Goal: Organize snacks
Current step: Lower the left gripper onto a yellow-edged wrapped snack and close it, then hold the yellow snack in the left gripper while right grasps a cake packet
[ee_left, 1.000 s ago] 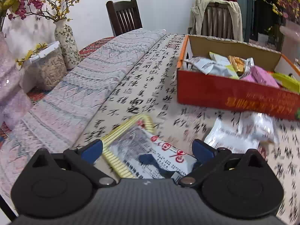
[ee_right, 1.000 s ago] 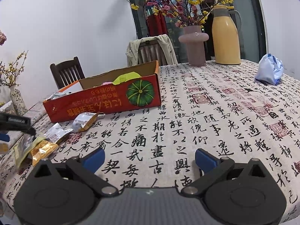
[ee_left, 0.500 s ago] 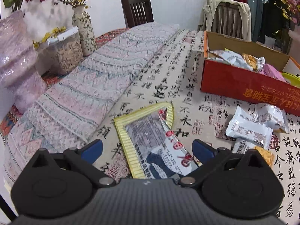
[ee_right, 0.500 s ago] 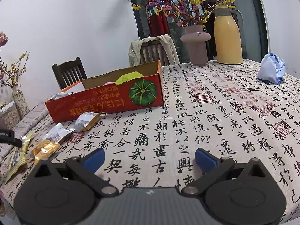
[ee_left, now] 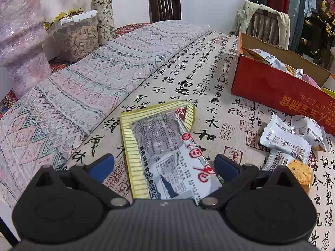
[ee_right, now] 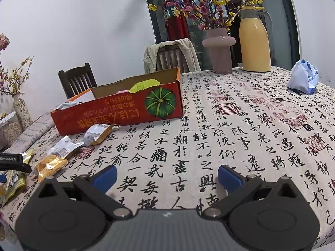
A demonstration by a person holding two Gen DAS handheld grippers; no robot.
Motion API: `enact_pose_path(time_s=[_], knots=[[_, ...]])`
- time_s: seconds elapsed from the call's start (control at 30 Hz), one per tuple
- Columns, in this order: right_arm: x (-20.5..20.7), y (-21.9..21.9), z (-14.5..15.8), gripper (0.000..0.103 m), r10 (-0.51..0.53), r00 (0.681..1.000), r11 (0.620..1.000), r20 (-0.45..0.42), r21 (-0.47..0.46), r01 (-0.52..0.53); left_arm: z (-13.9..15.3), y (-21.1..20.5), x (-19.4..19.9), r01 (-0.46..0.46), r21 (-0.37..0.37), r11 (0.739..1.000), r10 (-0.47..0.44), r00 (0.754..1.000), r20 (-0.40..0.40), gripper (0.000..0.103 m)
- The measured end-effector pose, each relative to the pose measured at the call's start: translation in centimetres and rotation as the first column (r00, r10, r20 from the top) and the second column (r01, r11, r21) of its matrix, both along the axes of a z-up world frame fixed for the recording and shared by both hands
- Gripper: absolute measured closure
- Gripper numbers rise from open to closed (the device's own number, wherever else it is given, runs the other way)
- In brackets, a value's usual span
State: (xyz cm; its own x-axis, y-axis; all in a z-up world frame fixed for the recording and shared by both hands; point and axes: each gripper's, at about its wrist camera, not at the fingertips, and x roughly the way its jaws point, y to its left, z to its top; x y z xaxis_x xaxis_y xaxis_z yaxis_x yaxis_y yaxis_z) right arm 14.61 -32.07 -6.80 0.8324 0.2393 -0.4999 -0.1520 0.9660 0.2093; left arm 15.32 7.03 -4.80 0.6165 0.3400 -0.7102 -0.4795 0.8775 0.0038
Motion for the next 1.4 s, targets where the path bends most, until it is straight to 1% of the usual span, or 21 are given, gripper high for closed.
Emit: enact_pose_path(time_s=[0.13,0.23,0.3,0.37,0.4,0.43,0.47,0.53,0.57,0.6,0.63,0.67,0.7,0.83,1.03,1.17,1.4], knots=[[-0.1,0.1,-0.1,0.000,0.002,1.000,1.000,0.000,-0.001,-0.002,-0.1,-0.4,-0.2,-0.004,0.012,1.000,0.004,1.000,0.017,0.000],[-0.1,0.2,-0.1,0.000,0.003,1.000,1.000,-0.001,-0.003,-0.003,0.1,-0.1,0.0,0.040,0.000,0.999,-0.040,0.999,-0.005,0.000],[-0.2,0.4,0.0,0.000,0.006,1.000,1.000,-0.001,-0.006,-0.006,0.0,0.0,-0.1,0.051,-0.003,0.999,-0.051,0.999,-0.007,0.000],[-0.3,0.5,0.1,0.000,0.011,1.000,1.000,-0.001,-0.009,-0.011,0.0,-0.1,-0.5,0.058,0.003,0.998,-0.058,0.998,0.000,0.003],[-0.3,0.6,0.1,0.000,0.013,1.000,1.000,0.001,-0.012,-0.013,0.1,-0.2,-0.7,0.064,0.005,0.998,-0.064,0.998,0.007,0.010],[-0.4,0.8,0.2,0.000,0.016,1.000,1.000,0.002,-0.014,-0.016,0.2,-0.2,-1.0,0.072,0.008,0.997,-0.072,0.997,0.016,0.021],[-0.4,0.9,0.3,0.000,0.019,1.000,1.000,0.003,-0.017,-0.019,0.3,-0.3,-1.3,0.081,0.011,0.997,-0.082,0.996,0.027,0.024],[-0.5,1.3,0.4,0.000,0.025,1.000,0.999,0.006,-0.025,-0.025,0.5,-0.1,-1.8,0.104,0.003,0.995,-0.104,0.994,0.044,0.039],[-0.5,1.5,0.5,0.000,0.030,1.000,0.999,0.008,-0.028,-0.029,0.7,-0.2,-2.1,0.118,0.012,0.993,-0.118,0.991,0.055,0.043],[-0.6,1.8,0.6,0.000,0.034,0.999,0.999,0.009,-0.032,-0.034,0.8,-0.3,-2.4,0.129,0.027,0.991,-0.131,0.989,0.067,0.053],[-0.6,2.0,0.7,0.000,0.039,0.999,0.999,0.010,-0.037,-0.039,1.0,-0.3,-2.7,0.144,0.042,0.989,-0.147,0.986,0.079,0.059],[-0.7,2.3,0.7,0.000,0.045,0.999,0.998,0.011,-0.043,-0.044,1.0,-0.3,-2.8,0.156,0.047,0.987,-0.159,0.984,0.084,0.061],[-0.7,2.7,0.8,0.000,0.051,0.999,0.998,0.011,-0.048,-0.050,1.0,-0.1,-2.9,0.166,0.046,0.985,-0.169,0.981,0.090,0.065],[-0.8,4.2,1.2,0.000,0.079,0.997,0.995,0.017,-0.068,-0.077,1.0,0.3,-3.2,0.182,0.047,0.982,-0.186,0.976,0.110,0.066],[-1.0,7.2,2.3,0.000,0.141,0.989,0.986,0.036,-0.096,-0.137,1.6,1.1,-3.9,0.199,0.072,0.977,-0.208,0.965,0.161,0.066],[-0.6,10.1,3.0,0.000,0.196,0.980,0.975,0.042,-0.113,-0.190,2.1,1.8,-4.2,0.205,0.077,0.976,-0.216,0.958,0.189,0.066],[0.7,16.1,3.5,0.001,0.267,0.964,0.955,0.015,-0.136,-0.263,2.8,2.9,-4.9,0.218,0.097,0.971,-0.235,0.944,0.234,0.066]])
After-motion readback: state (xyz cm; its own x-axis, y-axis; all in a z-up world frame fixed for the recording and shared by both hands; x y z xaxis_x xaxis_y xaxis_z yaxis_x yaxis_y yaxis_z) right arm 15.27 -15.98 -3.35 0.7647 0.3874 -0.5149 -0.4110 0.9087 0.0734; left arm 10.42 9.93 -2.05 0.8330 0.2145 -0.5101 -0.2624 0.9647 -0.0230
